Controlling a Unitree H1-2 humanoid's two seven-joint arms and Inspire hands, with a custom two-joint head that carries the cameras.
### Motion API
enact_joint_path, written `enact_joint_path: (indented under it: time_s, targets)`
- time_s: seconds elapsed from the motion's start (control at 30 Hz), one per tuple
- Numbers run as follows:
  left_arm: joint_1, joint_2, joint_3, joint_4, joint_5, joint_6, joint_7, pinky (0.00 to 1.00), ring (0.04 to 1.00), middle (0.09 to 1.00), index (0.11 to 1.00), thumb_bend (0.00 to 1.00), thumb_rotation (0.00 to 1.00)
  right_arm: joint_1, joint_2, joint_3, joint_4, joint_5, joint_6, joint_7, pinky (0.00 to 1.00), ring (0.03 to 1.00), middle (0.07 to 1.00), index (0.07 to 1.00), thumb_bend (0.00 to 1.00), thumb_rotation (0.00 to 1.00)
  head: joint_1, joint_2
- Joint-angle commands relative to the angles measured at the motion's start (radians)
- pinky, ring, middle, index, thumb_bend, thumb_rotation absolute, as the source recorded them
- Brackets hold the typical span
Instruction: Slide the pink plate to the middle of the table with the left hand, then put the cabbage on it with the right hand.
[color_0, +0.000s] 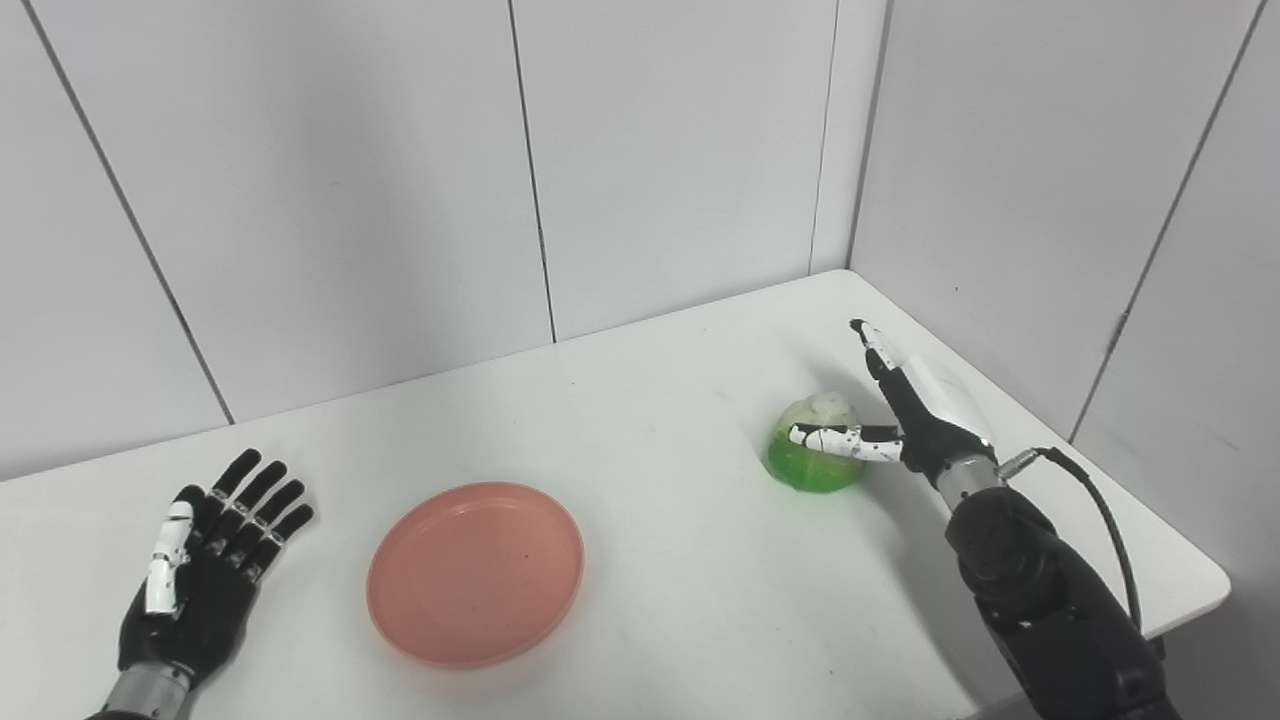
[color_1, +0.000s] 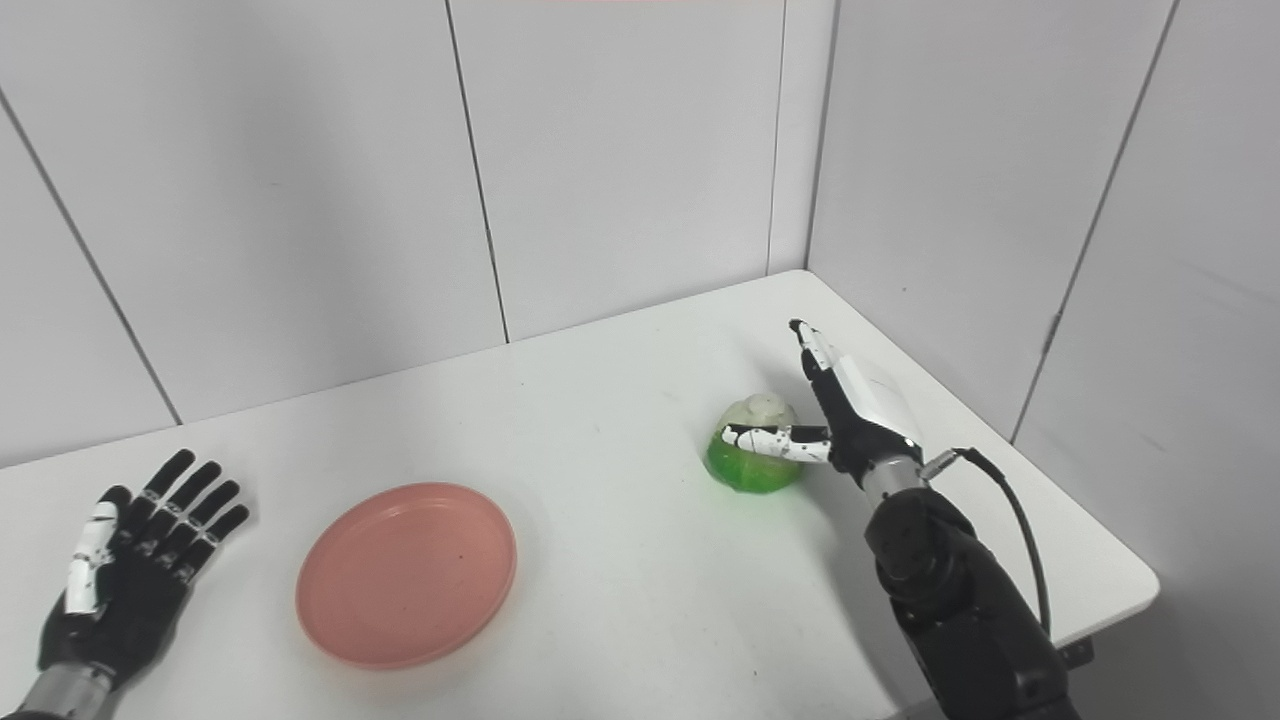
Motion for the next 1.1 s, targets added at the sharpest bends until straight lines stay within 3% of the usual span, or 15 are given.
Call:
enact_joint_path:
  time_s: [0.0, 0.17, 0.4, 0.73, 0.8, 0.97, 1.07]
  targets:
    - [0.118, 0.002, -0.003, 0.066, 0.018, 0.074, 0.019, 0.79, 0.822, 0.835, 0.827, 0.41, 0.82, -0.044, -0.033, -0.007, -0.009, 0.004, -0.006, -0.022, 0.87, 0.987, 1.0, 1.0, 1.0, 0.57, 0.0, 0.0]
    - [0.115, 0.007, -0.004, 0.073, 0.015, 0.075, 0.014, 0.79, 0.819, 0.835, 0.834, 0.41, 0.82, -0.048, -0.039, -0.004, 0.003, 0.016, 0.014, 0.002, 0.89, 0.999, 1.0, 1.0, 1.0, 0.59, 0.0, 0.006]
    - [0.118, 0.009, -0.004, 0.062, 0.015, 0.085, 0.015, 0.79, 0.819, 0.834, 0.83, 0.41, 0.81, -0.048, -0.036, -0.002, 0.004, 0.088, 0.033, 0.057, 0.85, 1.0, 1.0, 1.0, 1.0, 0.58, -0.001, 0.016]
    - [0.123, 0.012, -0.006, 0.052, 0.012, 0.087, 0.003, 0.8, 0.828, 0.839, 0.832, 0.41, 0.82, -0.057, -0.049, 0.042, 0.032, 0.108, 0.022, 0.084, 0.67, 0.874, 1.0, 1.0, 1.0, 0.61, 0.001, 0.027]
    - [0.125, 0.011, -0.007, 0.045, 0.014, 0.088, 0.007, 0.8, 0.826, 0.836, 0.829, 0.41, 0.81, -0.061, -0.052, 0.048, 0.043, 0.114, 0.014, 0.087, 0.68, 0.88, 1.0, 1.0, 1.0, 0.61, 0.001, 0.027]
    - [0.132, 0.01, -0.011, 0.023, 0.015, 0.095, 0.009, 0.8, 0.828, 0.837, 0.829, 0.41, 0.82, -0.069, -0.057, 0.061, 0.076, 0.133, -0.03, 0.085, 0.83, 0.981, 1.0, 1.0, 1.0, 0.59, 0.003, 0.032]
    - [0.135, 0.009, -0.012, 0.014, 0.013, 0.1, 0.011, 0.8, 0.828, 0.836, 0.83, 0.41, 0.82, -0.074, -0.058, 0.07, 0.09, 0.13, -0.039, 0.076, 0.84, 0.985, 1.0, 1.0, 1.0, 0.58, 0.003, 0.034]
